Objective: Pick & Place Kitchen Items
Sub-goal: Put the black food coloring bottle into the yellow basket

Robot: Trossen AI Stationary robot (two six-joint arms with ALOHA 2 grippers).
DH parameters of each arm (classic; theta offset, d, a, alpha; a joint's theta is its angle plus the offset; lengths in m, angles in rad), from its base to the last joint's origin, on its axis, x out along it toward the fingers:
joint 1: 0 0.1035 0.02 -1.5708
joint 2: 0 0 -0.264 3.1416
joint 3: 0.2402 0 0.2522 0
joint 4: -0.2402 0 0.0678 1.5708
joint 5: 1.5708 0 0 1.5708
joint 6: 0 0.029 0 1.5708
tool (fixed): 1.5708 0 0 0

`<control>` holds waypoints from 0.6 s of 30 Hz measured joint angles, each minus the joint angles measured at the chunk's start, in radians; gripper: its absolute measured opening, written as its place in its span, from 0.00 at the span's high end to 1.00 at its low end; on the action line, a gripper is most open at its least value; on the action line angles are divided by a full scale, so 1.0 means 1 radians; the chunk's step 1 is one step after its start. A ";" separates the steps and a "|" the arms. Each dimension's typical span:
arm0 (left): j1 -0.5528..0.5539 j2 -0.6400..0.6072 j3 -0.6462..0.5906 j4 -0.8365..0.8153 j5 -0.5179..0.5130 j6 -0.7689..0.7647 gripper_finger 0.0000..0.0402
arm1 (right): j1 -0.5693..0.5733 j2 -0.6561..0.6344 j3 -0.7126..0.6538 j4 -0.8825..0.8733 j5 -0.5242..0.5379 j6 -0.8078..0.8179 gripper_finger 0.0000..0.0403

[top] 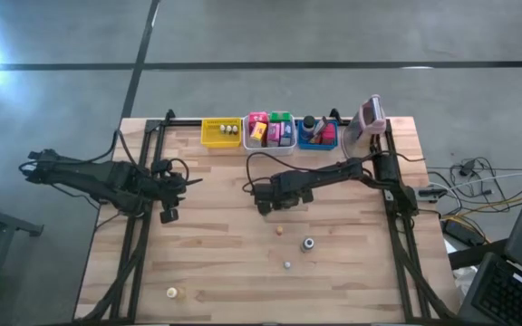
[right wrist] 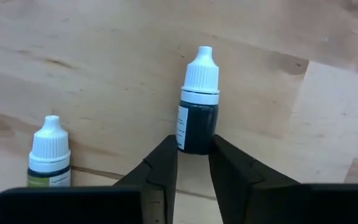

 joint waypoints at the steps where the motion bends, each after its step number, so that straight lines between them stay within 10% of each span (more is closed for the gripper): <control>1: 0.000 0.000 0.000 0.000 0.000 0.000 0.66 | 0.001 -0.001 0.000 0.000 0.007 -0.011 0.82; 18: 0.000 0.000 0.000 0.128 -0.012 -0.007 0.66 | 0.024 -0.045 -0.003 0.000 0.062 -0.275 0.84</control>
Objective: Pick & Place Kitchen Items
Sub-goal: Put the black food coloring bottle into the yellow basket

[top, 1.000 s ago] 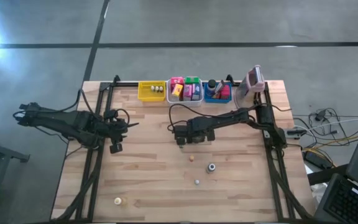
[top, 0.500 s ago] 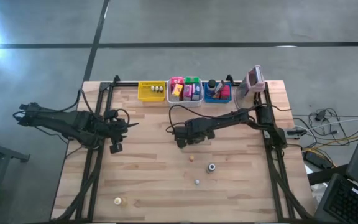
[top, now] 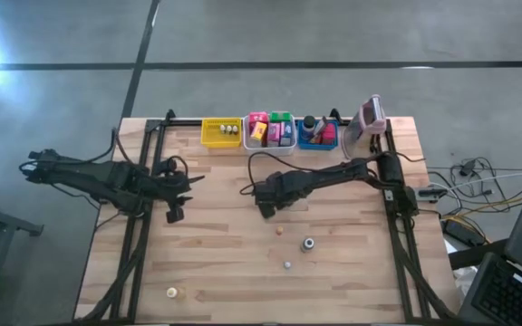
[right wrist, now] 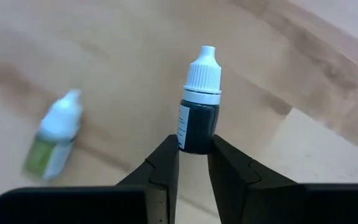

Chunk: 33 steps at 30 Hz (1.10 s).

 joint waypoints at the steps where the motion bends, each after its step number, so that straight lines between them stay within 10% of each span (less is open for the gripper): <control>1: 0.000 0.000 0.000 0.023 -0.006 0.008 0.66 | 0.005 -0.006 0.000 0.003 -0.002 -0.024 0.84; 17: 0.004 -0.046 -0.280 0.737 -0.069 0.152 0.66 | 0.126 -0.222 0.004 0.091 0.070 -0.342 0.83; 22: 0.041 -0.031 -0.304 0.962 0.116 0.214 0.66 | 0.162 -0.282 0.004 0.163 0.031 -0.454 0.79; 33: 0.286 0.100 -0.112 0.890 0.618 0.140 0.66 | 0.213 -0.314 0.007 0.211 0.003 -0.541 0.83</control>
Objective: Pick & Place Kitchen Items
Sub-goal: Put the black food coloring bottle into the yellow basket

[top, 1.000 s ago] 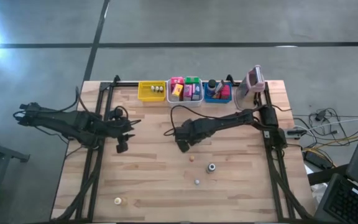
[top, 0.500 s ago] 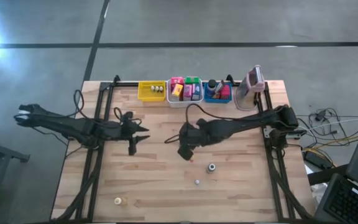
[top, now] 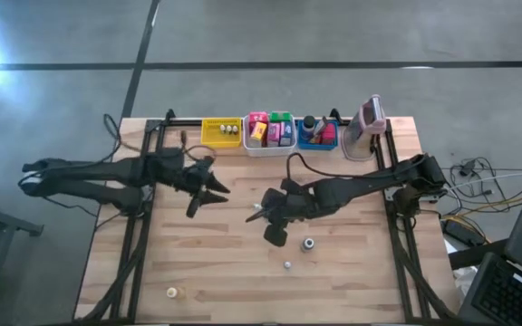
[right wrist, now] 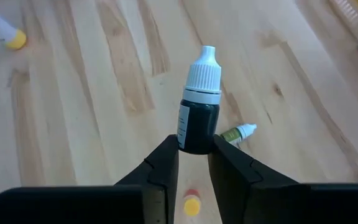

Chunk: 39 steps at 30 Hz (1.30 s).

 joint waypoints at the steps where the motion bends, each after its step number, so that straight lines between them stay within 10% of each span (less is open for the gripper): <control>1: 0.024 0.023 0.014 -0.011 0.041 -0.019 0.66 | 0.001 0.000 0.003 -0.004 0.000 -0.005 0.82; 13: 0.110 0.308 0.196 -0.026 0.366 -0.132 0.66 | 0.010 0.000 0.041 -0.003 -0.001 -0.078 0.83; 39: 0.116 0.414 0.307 -0.108 0.355 0.018 0.46 | -0.002 0.001 0.056 -0.004 -0.025 -0.096 0.78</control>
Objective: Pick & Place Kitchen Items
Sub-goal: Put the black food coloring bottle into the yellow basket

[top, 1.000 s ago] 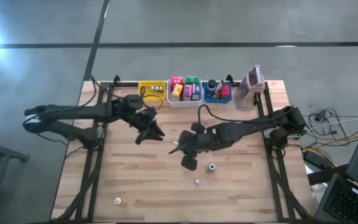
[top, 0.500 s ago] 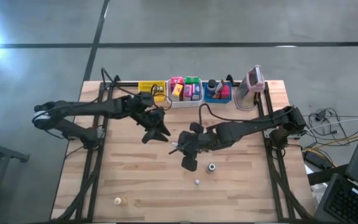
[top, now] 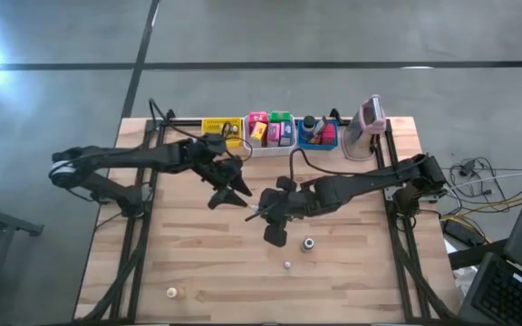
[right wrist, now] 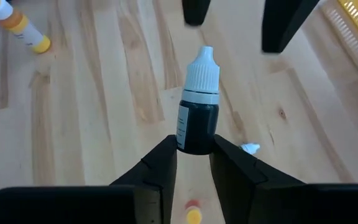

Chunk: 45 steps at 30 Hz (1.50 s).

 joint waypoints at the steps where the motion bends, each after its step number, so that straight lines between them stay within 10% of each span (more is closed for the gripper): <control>1: 0.000 0.004 0.000 0.001 0.000 0.006 0.46 | -0.001 0.000 0.000 0.000 0.000 0.000 0.78; 38: -0.052 0.082 0.056 0.017 -0.035 0.097 0.46 | -0.039 0.000 0.000 0.003 0.010 0.005 0.80; 45: -0.052 0.082 0.055 0.017 -0.050 0.118 0.58 | -0.042 0.000 0.000 0.003 0.010 0.002 0.82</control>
